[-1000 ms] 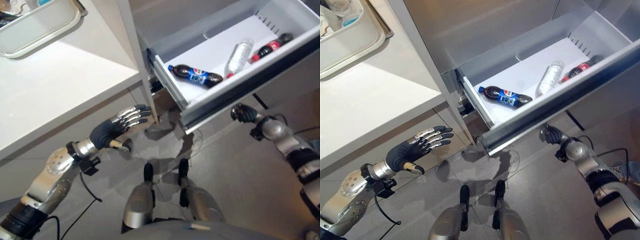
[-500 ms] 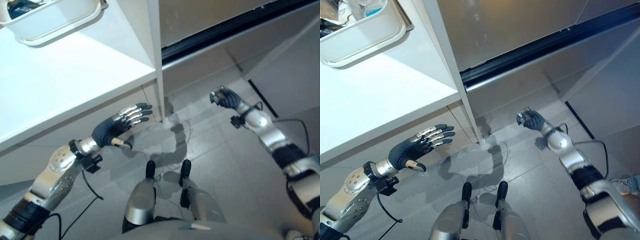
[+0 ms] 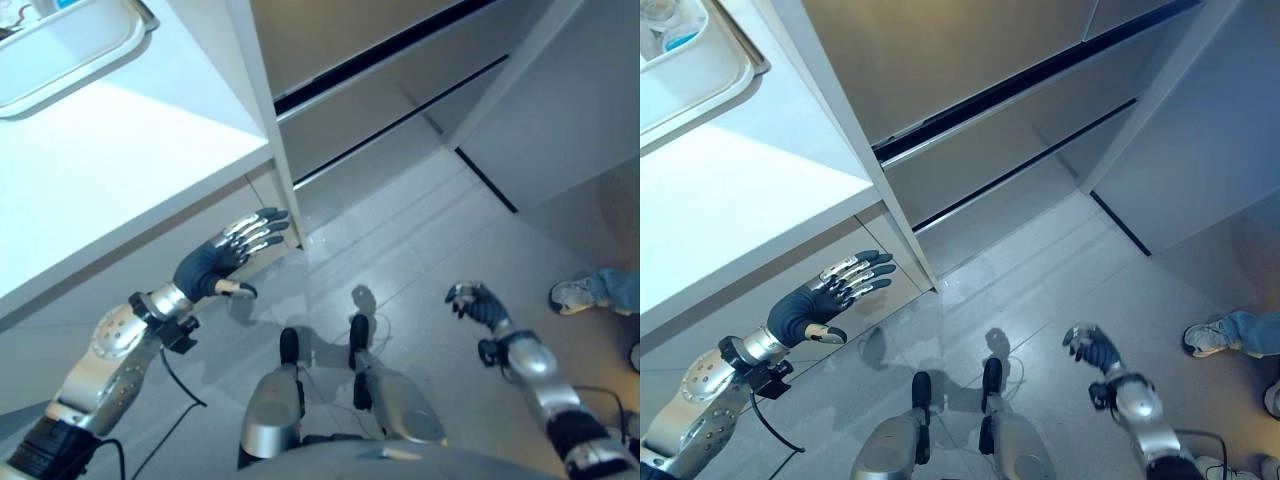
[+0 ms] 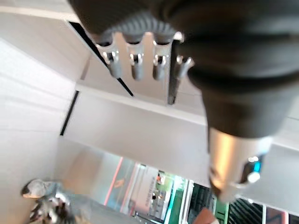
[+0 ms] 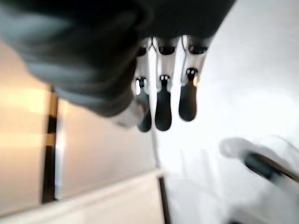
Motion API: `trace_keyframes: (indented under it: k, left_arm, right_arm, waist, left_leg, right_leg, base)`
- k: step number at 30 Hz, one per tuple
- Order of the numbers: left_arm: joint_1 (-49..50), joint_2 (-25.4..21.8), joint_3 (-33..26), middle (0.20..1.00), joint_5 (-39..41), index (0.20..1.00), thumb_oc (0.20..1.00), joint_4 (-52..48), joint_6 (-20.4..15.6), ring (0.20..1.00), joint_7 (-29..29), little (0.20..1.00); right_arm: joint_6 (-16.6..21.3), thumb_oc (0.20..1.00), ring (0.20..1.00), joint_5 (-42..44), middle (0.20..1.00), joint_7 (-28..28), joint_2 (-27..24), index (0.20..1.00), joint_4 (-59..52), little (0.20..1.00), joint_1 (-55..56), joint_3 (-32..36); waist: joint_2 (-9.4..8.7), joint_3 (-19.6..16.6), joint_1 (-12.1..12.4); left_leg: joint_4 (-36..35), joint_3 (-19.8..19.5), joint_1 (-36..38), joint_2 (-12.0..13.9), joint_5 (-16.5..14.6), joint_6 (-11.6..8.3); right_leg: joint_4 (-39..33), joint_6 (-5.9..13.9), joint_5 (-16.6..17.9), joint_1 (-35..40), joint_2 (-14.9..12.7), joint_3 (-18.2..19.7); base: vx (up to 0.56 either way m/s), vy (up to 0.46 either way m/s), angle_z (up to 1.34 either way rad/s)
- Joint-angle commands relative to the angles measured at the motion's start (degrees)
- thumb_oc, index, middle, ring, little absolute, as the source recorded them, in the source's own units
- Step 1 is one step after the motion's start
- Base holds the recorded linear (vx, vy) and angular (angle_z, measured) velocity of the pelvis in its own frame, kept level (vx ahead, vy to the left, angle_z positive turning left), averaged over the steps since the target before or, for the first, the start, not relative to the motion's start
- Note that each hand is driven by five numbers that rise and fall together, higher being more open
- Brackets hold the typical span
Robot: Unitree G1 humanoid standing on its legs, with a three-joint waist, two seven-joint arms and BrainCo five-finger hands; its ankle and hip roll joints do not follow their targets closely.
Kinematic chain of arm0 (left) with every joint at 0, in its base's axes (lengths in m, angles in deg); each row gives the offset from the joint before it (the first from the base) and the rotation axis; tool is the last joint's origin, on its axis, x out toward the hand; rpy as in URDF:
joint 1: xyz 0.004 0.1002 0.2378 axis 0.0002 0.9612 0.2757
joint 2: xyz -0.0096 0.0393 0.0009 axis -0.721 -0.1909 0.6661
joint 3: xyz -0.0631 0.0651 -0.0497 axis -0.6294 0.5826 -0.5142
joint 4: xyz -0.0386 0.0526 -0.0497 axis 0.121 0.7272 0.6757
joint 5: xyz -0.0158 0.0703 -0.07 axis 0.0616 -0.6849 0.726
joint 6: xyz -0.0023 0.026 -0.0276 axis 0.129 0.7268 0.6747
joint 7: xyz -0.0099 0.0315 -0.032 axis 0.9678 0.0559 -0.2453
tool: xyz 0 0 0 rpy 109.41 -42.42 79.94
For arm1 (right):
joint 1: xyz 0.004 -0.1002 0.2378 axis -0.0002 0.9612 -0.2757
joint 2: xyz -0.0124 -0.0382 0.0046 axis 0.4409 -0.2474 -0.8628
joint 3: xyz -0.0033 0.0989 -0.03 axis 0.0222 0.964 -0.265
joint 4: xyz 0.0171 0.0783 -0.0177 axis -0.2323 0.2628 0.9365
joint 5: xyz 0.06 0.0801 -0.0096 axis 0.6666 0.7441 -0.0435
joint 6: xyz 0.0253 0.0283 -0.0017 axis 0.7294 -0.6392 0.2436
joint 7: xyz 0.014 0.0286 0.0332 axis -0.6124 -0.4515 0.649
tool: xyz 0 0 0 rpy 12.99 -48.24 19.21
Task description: Take the drinks into the refrigerator
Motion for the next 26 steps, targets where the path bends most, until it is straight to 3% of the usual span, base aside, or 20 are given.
trace_keyframes:
  k: [1,7,13,17,19,21,26]
  left_arm:
    - [3.10,1.11,0.24,1.000,-4.63,1.000,1.000,4.35,-3.42,1.000,2.06,1.000]
    - [1.75,9.92,1.66,1.000,-18.73,1.000,1.000,30.44,-4.66,1.000,8.72,1.000]
    - [-2.07,18.74,-1.25,1.000,-29.49,1.000,1.000,52.51,-3.13,1.000,16.41,1.000]
    - [-4.48,23.29,-4.52,1.000,-38.17,1.000,1.000,69.25,0.22,1.000,21.36,1.000]
    - [-5.44,25.66,-7.33,1.000,-41.47,1.000,1.000,77.10,3.96,1.000,24.42,1.000]
    - [-6.26,27.34,-8.68,1.000,-42.26,1.000,1.000,81.61,6.04,1.000,25.58,1.000]
    - [-6.54,30.30,-8.32,1.000,-40.11,1.000,1.000,82.13,7.11,1.000,23.94,1.000]
  right_arm:
    - [1.41,1.000,1.000,2.39,1.000,1.26,0.80,1.000,1.31,1.000,-0.22,-1.98]
    - [0.98,1.000,1.000,1.64,1.000,0.47,2.32,1.000,8.19,1.000,0.67,-1.43]
    - [-0.23,1.000,1.000,-1.35,1.000,-1.12,3.91,1.000,15.98,1.000,-0.81,-2.14]
    - [-2.00,1.000,1.000,-3.36,1.000,-2.34,6.35,1.000,23.73,1.000,-1.82,-2.40]
    - [-3.46,1.000,1.000,-4.72,1.000,-2.95,8.04,1.000,27.07,1.000,-2.51,-2.52]
    - [-4.13,1.000,1.000,-5.49,1.000,-3.46,9.18,1.000,29.48,1.000,-2.78,-2.69]
    - [-5.95,1.000,1.000,-5.83,1.000,-2.50,11.04,1.000,31.72,1.000,-2.67,-3.66]
  waist:
    - [-1.79,-5.27,0.23]
    - [-1.97,-7.55,-0.38]
    - [-1.79,-10.15,-0.35]
    - [-1.57,-12.05,-0.41]
    - [-1.49,-13.20,-0.44]
    - [-1.52,-14.27,-0.53]
    - [-1.22,-16.28,-0.50]
  left_leg:
    - [4.59,-1.14,-3.40,-1.41,-3.56,1.82]
    - [2.38,-0.98,-1.03,-1.24,-3.16,1.71]
    - [0.00,-1.34,1.50,-1.44,-2.86,1.82]
    - [-1.59,-1.48,3.24,-1.65,-2.65,1.79]
    - [-2.20,-1.62,3.58,-1.62,-2.53,1.74]
    - [-2.66,-1.75,3.96,-1.73,-2.63,1.69]
    - [-2.66,-2.55,4.65,-2.02,-3.09,1.76]
  right_leg:
    - [7.41,6.71,-2.72,-3.01,-3.65,-0.70]
    - [6.01,6.84,-2.86,-0.93,-3.61,-0.99]
    - [4.70,6.71,-3.21,1.63,-3.53,-1.59]
    - [3.15,6.64,-3.32,3.62,-3.36,-1.76]
    - [2.35,6.50,-3.30,4.31,-3.23,-1.85]
    - [1.70,6.51,-3.35,5.03,-3.17,-2.01]
    - [0.46,6.51,-3.28,6.81,-3.26,-2.80]
  base:
    - [0.03,0.024,-0.13]
    - [0.03,0.018,-0.02]
    - [0.06,0.016,0.06]
    - [0.07,0.023,0.05]
    - [0.08,0.016,0.02]
    - [0.07,0.013,0.02]
    - [0.09,0.025,0.11]
